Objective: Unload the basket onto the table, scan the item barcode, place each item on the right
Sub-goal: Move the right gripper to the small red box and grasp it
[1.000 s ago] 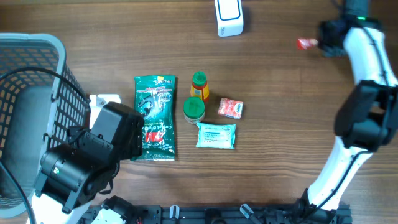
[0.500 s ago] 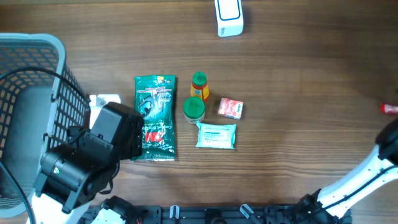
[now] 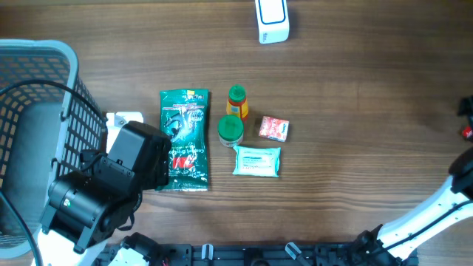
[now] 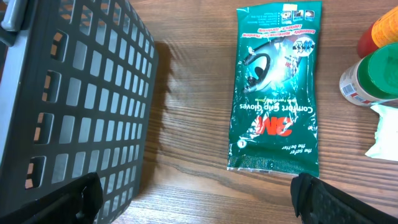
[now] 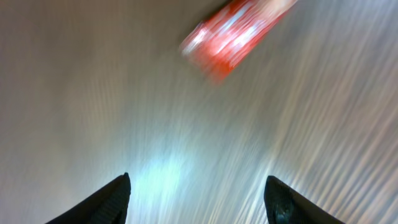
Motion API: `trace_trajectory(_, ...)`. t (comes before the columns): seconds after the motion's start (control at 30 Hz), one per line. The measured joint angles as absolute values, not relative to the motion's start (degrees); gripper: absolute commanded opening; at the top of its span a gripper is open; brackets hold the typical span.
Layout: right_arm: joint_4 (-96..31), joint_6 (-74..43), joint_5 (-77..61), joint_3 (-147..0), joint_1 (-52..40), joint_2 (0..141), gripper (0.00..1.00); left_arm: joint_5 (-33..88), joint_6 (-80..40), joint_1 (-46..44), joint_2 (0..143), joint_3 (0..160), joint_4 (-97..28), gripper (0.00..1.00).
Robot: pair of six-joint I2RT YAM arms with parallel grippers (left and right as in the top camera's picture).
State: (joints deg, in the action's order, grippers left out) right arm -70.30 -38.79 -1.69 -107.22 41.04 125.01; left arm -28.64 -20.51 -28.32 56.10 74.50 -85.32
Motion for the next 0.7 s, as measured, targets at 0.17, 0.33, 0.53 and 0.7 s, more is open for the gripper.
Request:
trace_trajectory(0.17, -75.9, -30.0, -11.8, -107.2, 29.1, 121.6, 0.69, -28.6, -20.5, -28.3, 56.1, 74.5, -85.3, 1.0)
trace_trajectory(0.33, -76.7, -16.8, -17.1, -105.4, 14.7, 121.6, 0.79, -28.6, -20.5, -28.3, 56.1, 74.5, -85.3, 1.0)
trace_trajectory(0.53, -73.1, 0.8, -24.4, -98.0, -1.4, 121.6, 0.82, -28.6, -20.5, -28.3, 56.1, 74.5, -85.3, 1.0)
trace_trajectory(0.7, -60.3, 1.9, -25.6, -88.9, -10.0, 121.6, 0.76, -28.6, -20.5, -28.3, 56.1, 74.5, -85.3, 1.0)
